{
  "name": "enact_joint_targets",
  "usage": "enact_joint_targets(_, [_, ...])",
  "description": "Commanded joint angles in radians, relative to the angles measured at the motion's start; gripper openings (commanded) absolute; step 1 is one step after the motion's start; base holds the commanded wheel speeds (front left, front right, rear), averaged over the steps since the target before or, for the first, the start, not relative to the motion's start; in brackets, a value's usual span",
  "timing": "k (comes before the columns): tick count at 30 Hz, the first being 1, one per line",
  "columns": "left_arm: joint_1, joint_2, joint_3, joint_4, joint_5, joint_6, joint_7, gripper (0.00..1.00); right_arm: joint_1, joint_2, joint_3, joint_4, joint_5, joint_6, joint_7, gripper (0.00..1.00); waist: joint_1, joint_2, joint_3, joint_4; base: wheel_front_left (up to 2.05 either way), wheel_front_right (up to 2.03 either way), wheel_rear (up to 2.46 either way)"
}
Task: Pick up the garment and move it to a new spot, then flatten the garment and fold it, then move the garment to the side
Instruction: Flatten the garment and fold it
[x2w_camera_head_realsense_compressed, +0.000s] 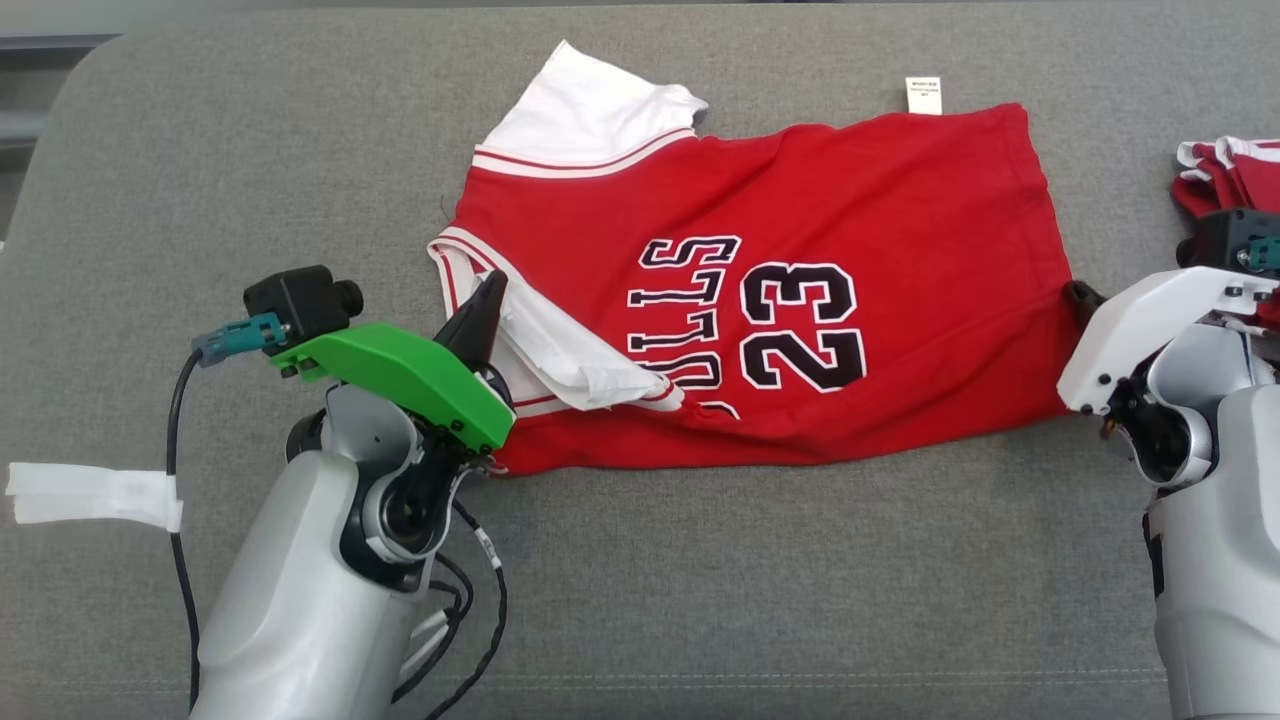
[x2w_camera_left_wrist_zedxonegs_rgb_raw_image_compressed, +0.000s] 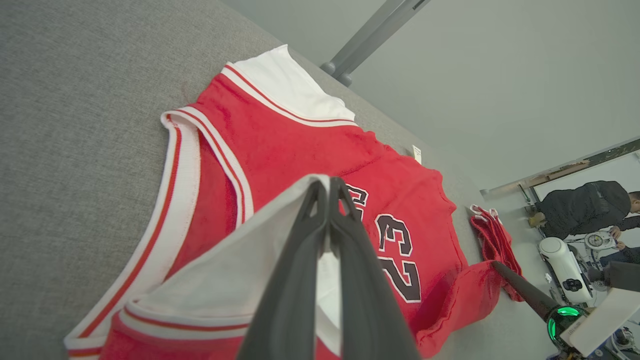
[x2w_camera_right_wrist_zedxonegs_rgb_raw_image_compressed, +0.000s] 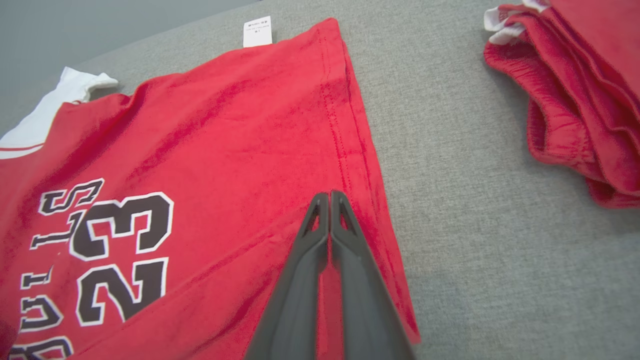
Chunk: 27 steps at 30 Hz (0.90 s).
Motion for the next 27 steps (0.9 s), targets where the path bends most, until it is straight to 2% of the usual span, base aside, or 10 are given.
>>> enact_joint_targets(1, [-0.047,-0.005,-0.003,0.044,0.019,-0.010,-0.015,0.00,-0.031,-0.008,-0.013,0.031,-0.017,0.000,-0.033,0.00,0.0000,0.0000,0.021,0.003,0.00,0.00,0.00])
enact_joint_targets(14, [-0.185,-0.025,-0.008,0.226,0.034,-0.042,-0.075,0.00,-0.126,-0.002,-0.049,0.208,-0.105,0.000,-0.133,0.00,0.0000,0.0000,0.063,0.002,0.00,0.00,0.00])
enact_joint_targets(27, [-0.296,-0.038,-0.024,0.337,0.032,-0.067,-0.108,0.00,-0.162,-0.004,-0.063,0.295,-0.134,0.000,-0.198,0.00,0.0000,0.0000,0.076,-0.014,0.00,0.00,0.00])
